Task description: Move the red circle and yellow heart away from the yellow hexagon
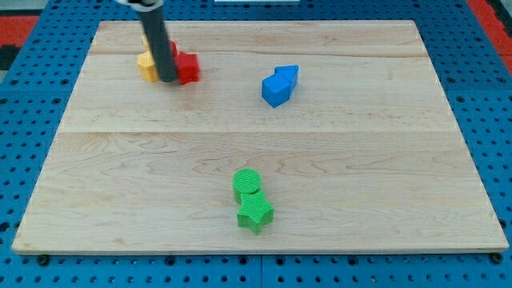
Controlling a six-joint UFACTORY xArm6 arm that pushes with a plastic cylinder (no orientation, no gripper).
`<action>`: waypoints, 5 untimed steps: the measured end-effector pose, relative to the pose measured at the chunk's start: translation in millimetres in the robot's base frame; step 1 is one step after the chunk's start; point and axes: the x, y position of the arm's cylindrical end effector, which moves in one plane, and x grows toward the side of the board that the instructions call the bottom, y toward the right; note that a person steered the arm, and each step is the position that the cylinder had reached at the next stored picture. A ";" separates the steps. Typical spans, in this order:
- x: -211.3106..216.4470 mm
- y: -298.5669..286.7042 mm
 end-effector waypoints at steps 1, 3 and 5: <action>6.1 51.1; -4.4 -66.6; -51.3 -42.8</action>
